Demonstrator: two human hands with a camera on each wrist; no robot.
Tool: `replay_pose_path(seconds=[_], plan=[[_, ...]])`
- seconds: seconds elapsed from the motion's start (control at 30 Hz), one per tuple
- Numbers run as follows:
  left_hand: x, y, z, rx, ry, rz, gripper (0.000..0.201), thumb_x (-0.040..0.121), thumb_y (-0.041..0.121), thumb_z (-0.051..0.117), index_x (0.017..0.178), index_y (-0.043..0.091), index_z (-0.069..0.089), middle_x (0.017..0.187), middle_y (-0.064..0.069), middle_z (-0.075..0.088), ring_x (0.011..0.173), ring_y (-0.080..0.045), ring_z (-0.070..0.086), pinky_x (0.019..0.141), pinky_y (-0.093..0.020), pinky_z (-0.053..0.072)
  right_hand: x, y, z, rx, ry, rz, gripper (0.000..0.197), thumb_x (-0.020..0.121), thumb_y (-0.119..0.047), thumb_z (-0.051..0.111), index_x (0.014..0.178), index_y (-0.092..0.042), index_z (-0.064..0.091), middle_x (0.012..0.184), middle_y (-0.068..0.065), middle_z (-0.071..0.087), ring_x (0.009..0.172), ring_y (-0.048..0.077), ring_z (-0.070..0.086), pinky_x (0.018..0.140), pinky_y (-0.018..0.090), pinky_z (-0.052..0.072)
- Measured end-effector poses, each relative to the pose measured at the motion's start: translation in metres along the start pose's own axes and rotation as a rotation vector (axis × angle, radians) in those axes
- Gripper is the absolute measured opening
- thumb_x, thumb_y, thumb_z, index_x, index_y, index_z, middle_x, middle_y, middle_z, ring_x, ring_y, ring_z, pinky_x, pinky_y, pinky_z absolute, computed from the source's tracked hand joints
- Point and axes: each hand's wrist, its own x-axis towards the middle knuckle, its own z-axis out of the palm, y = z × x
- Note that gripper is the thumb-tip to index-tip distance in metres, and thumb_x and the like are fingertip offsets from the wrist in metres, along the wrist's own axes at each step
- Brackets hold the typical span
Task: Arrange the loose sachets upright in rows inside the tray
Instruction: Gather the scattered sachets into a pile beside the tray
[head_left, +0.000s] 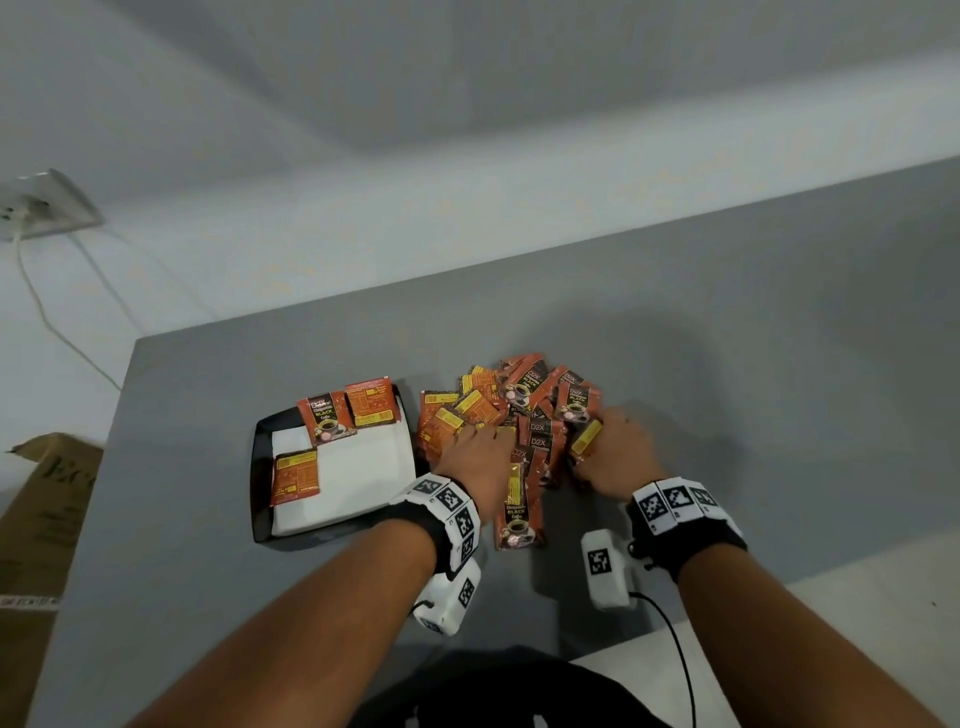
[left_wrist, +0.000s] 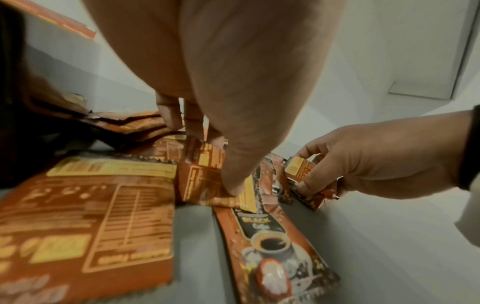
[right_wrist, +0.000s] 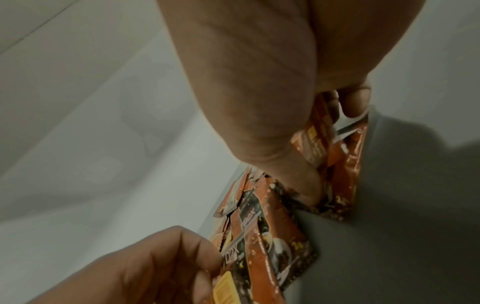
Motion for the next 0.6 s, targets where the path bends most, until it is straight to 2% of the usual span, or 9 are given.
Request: replay_pose_path(seconds=[0.1, 0.17, 0.23, 0.27, 0.33, 0.4, 0.47, 0.53, 0.6], plan=[[0.001, -0.001, -0.003, -0.024, 0.006, 0.005, 0.043, 0.083, 0.007, 0.061, 0.122, 0.021, 0.048, 0.124, 0.000, 0.054, 0.116, -0.021, 0.043, 0.103, -0.044, 0.035, 0.002, 0.006, 0.000, 0.105, -0.013, -0.029, 0.028, 0.086, -0.026, 0.068, 0.109, -0.012, 0.059, 0.106, 0.010, 0.063, 0.100, 0.030, 0.063, 0.091, 0.045, 0.054], [0.002, 0.000, -0.008, -0.041, 0.011, 0.012, 0.042, 0.088, 0.013, 0.060, 0.127, 0.020, 0.047, 0.128, 0.001, 0.049, 0.122, -0.021, 0.040, 0.106, -0.044, 0.033, 0.003, 0.013, -0.005, 0.255, 0.000, -0.020, 0.012, 0.087, -0.025, 0.067, 0.089, -0.014, 0.067, 0.085, 0.006, 0.070, 0.078, 0.020, 0.068, 0.075, 0.037, 0.059], [0.002, 0.006, -0.010, -0.045, 0.015, 0.035, 0.046, 0.092, 0.018, 0.055, 0.136, 0.018, 0.042, 0.134, -0.001, 0.043, 0.128, -0.023, 0.036, 0.111, -0.047, 0.031, 0.001, 0.018, -0.016, 0.381, 0.008, -0.026, 0.018, 0.090, -0.019, 0.065, 0.074, -0.012, 0.069, 0.065, 0.000, 0.068, 0.058, 0.012, 0.061, 0.060, 0.028, 0.053], [0.002, 0.010, -0.010, -0.039, 0.002, 0.050, 0.050, 0.093, 0.019, 0.053, 0.141, 0.016, 0.038, 0.138, -0.002, 0.040, 0.132, -0.024, 0.032, 0.113, -0.048, 0.029, 0.001, 0.021, -0.021, 0.425, 0.012, -0.024, 0.020, 0.090, -0.015, 0.063, 0.071, -0.009, 0.067, 0.060, -0.002, 0.063, 0.055, 0.012, 0.055, 0.060, 0.030, 0.047], [0.002, 0.018, -0.006, -0.005, -0.026, 0.068, 0.061, 0.094, 0.022, 0.055, 0.148, 0.014, 0.029, 0.150, -0.003, 0.032, 0.142, -0.025, 0.025, 0.118, -0.049, 0.024, -0.001, 0.026, -0.032, 0.489, -0.011, 0.024, 0.014, 0.085, -0.010, 0.062, 0.072, -0.005, 0.064, 0.059, 0.000, 0.059, 0.059, 0.016, 0.051, 0.063, 0.035, 0.041], [0.005, 0.020, 0.000, 0.028, -0.028, 0.056, 0.071, 0.093, 0.022, 0.060, 0.152, 0.014, 0.023, 0.156, -0.004, 0.027, 0.146, -0.026, 0.021, 0.119, -0.048, 0.022, -0.004, 0.028, -0.035, 0.478, -0.070, 0.022, 0.014, 0.083, -0.009, 0.062, 0.069, -0.009, 0.065, 0.060, -0.001, 0.060, 0.060, 0.015, 0.053, 0.063, 0.031, 0.041], [0.007, 0.021, 0.002, 0.025, -0.020, 0.040, 0.074, 0.091, 0.015, 0.063, 0.153, 0.016, 0.022, 0.157, -0.005, 0.027, 0.146, -0.027, 0.022, 0.118, -0.047, 0.021, -0.009, 0.026, -0.031, 0.354, -0.133, -0.083, 0.021, 0.087, -0.013, 0.064, 0.066, -0.015, 0.066, 0.055, -0.008, 0.061, 0.054, 0.005, 0.053, 0.059, 0.025, 0.042], [0.008, 0.021, -0.001, -0.006, 0.006, 0.044, 0.070, 0.088, 0.009, 0.065, 0.147, 0.018, 0.029, 0.150, -0.006, 0.036, 0.139, -0.028, 0.031, 0.114, -0.046, 0.027, -0.013, 0.024, -0.027, 0.164, -0.174, -0.168, 0.023, 0.091, -0.018, 0.064, 0.069, -0.023, 0.062, 0.060, -0.010, 0.060, 0.059, 0.004, 0.056, 0.059, 0.021, 0.041], [0.008, 0.018, -0.006, -0.078, 0.046, 0.059, 0.060, 0.082, 0.002, 0.067, 0.132, 0.022, 0.040, 0.133, -0.003, 0.046, 0.121, -0.025, 0.045, 0.102, -0.040, 0.037, -0.009, 0.025, -0.021, 0.068, -0.162, -0.145, 0.014, 0.087, -0.026, 0.066, 0.077, -0.027, 0.057, 0.075, -0.006, 0.060, 0.074, 0.014, 0.063, 0.066, 0.022, 0.048]])
